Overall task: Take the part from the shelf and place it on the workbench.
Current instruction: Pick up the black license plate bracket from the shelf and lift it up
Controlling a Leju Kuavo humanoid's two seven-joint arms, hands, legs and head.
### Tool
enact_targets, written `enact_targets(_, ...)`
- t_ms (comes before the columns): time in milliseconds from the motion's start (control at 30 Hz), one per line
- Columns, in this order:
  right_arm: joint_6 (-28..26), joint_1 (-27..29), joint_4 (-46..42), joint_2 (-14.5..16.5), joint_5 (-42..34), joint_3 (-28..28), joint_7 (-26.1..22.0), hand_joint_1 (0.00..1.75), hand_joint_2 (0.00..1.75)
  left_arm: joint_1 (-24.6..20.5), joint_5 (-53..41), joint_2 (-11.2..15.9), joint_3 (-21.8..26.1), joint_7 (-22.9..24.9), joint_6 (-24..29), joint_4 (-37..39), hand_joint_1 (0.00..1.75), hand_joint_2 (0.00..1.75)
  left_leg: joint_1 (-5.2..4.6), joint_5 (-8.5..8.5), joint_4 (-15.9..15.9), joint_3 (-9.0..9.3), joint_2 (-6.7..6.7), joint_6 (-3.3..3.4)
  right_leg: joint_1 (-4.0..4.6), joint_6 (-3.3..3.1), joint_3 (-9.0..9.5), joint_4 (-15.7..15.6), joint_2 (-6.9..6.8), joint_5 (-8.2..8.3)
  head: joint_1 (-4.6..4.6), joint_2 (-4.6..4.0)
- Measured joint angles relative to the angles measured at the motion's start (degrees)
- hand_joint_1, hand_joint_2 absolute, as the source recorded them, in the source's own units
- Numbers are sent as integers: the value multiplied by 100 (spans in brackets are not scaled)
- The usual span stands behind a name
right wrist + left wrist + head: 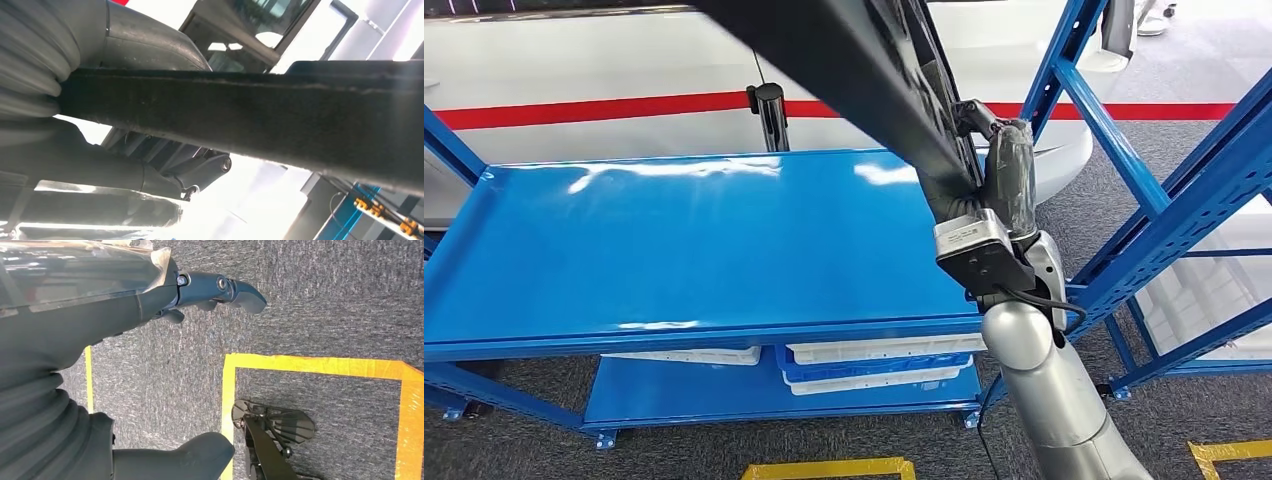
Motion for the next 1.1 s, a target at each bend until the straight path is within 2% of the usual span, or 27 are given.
enact_targets(33, 58, -2, -7, -1, -80, -15, 3, 175, 175, -1, -1, -4, 10, 12, -1, 4, 0, 175, 15, 50, -50, 8, 13, 34, 12, -11, -59, 132, -4, -100, 6, 0)
enact_targets(67, 123, -2, -9, -2, -162, -31, 6, 175, 175, -2, 0, -10, 19, 23, 2, 9, 0, 175, 30, 88, -88, 12, 26, 59, 19, -41, -169, 398, -8, -265, 14, 0)
enact_targets(133, 251, -2, 8, 1, -300, -47, 23, 175, 175, -5, 8, -56, 43, 37, 64, 16, 0, 175, 22, 115, -90, -18, 37, 79, 16, -97, -463, 1191, -11, -640, 21, 0)
enact_targets(167, 300, -4, 29, 14, -341, -48, 42, 175, 175, -13, 15, -104, 53, 37, 138, 19, 0, 175, 20, 120, -85, -33, 39, 78, 13, -90, -568, 1511, -12, -752, 21, 0)
enact_targets(200, 331, -14, 59, 41, -359, -45, 72, 175, 175, -29, 22, -168, 60, 37, 230, 22, 0, 175, 20, 124, -77, -44, 39, 74, 8, -58, -578, 1638, -13, -776, 21, 0)
enact_targets(233, 346, -31, 94, 78, -357, -39, 106, 175, 175, -52, 27, -236, 62, 36, 320, 27, 0, 175, 21, 126, -65, -51, 38, 68, -1, -7, -473, 1529, -15, -710, 22, 0)
enact_targets(300, 336, -90, 158, 152, -326, -27, 155, 175, 175, -105, 51, -352, 65, 36, 425, 48, 0, 175, 23, 109, -11, -73, 27, 35, -31, 86, -14, 764, -25, -481, 22, 0)
enact_targets(333, 326, -125, 183, 182, -316, -22, 164, 175, 175, -131, 74, -399, 72, 35, 448, 60, 0, 175, 18, 95, 29, -107, 18, 8, -19, 99, 207, 408, -24, -406, 24, 0)
enact_targets(367, 313, -155, 205, 206, -313, -21, 169, 175, 175, -150, 99, -433, 85, 35, 465, 71, 0, 175, 10, 84, 74, -140, 10, -25, -5, 94, 345, 166, -22, -373, 26, 0)
enact_targets(433, 296, -189, 254, 251, -320, -20, 175, 175, 175, -172, 150, -488, 134, 36, 488, 92, 0, 175, -1, 85, 138, -201, 0, -76, 26, 59, 385, 83, -10, -379, 21, 1)
enact_targets(500, 289, -221, 303, 292, -334, -21, 184, 175, 175, -174, 208, -512, 193, 40, 498, 109, 0, 175, 19, 30, 214, -247, -10, -123, -21, 5, 332, 75, -10, -353, 13, 2)
enact_targets(567, 286, -263, 343, 332, -340, -21, 189, 175, 175, -176, 249, -520, 235, 43, 502, 116, 0, 175, 45, -276, 580, -402, -21, -185, -50, -86, 287, 63, -17, -305, -5, 1)
enact_targets(633, 285, -284, 375, 364, -343, -21, 190, 175, 175, -178, 264, -524, 272, 43, 503, 118, 0, 175, 56, -717, 1306, -687, -23, -236, -28, -163, 220, 67, -26, -264, -20, 0)
enact_targets(667, 285, -285, 391, 374, -345, -20, 190, 175, 175, -177, 273, -525, 289, 43, 503, 118, 0, 175, 59, -847, 1616, -801, -23, -249, -17, -186, 184, 70, -30, -242, -20, 0)
enact_targets(700, 284, -285, 408, 379, -347, -20, 190, 175, 175, -177, 281, -525, 307, 44, 503, 119, 0, 175, 61, -872, 1766, -836, -23, -253, -9, -203, 149, 74, -32, -217, -21, 0)
enact_targets(733, 284, -285, 425, 381, -348, -19, 190, 175, 175, -177, 289, -525, 320, 44, 503, 120, 0, 175, 62, -785, 1695, -761, -22, -248, -4, -207, 119, 79, -33, -193, -21, 0)
enact_targets(800, 284, -287, 446, 382, -349, -19, 190, 175, 175, -183, 293, -525, 330, 45, 503, 122, 0, 175, 67, -445, 979, -315, -24, -215, -1, -187, 81, 87, -30, -148, -21, 0)
enact_targets(833, 283, -292, 452, 383, -349, -20, 190, 175, 175, -190, 293, -525, 333, 45, 503, 122, 0, 175, 58, -327, 587, -82, -27, -198, 7, -159, 67, 88, -28, -123, -20, 0)
enact_targets(867, 282, -301, 456, 385, -351, -20, 190, 175, 175, -198, 293, -526, 335, 45, 503, 123, 0, 175, 42, -249, 307, 75, -34, -176, 11, -124, 57, 85, -28, -94, -17, 0)
enact_targets(900, 281, -312, 458, 388, -356, -20, 190, 175, 175, -203, 294, -527, 337, 45, 503, 124, 0, 175, 21, -227, 167, 139, -42, -157, 13, -81, 48, 81, -30, -60, -20, 0)
enact_targets(967, 278, -331, 461, 396, -373, -21, 189, 175, 175, -201, 295, -530, 341, 45, 499, 130, 0, 175, -16, -166, 139, 97, -48, -97, 15, 14, 33, 55, -31, 18, -22, 0)
enact_targets(1000, 277, -338, 463, 396, -381, -25, 188, 175, 175, -204, 297, -532, 343, 45, 497, 134, 0, 175, -14, -114, 117, 67, -33, -59, 17, 42, 3, 72, -31, 9, -25, 0)
enact_targets(1033, 275, -347, 466, 394, -386, -29, 188, 175, 175, -209, 298, -534, 344, 45, 492, 141, 0, 175, -6, -49, 96, 25, -18, -5, 26, 42, -55, 152, -29, -79, -16, 0)
enact_targets(1100, 272, -366, 475, 386, -390, -34, 188, 175, 175, -220, 300, -539, 345, 44, 471, 150, 0, 175, 4, 80, 69, -93, 9, 73, 36, -38, -260, 640, -29, -487, 1, 0)
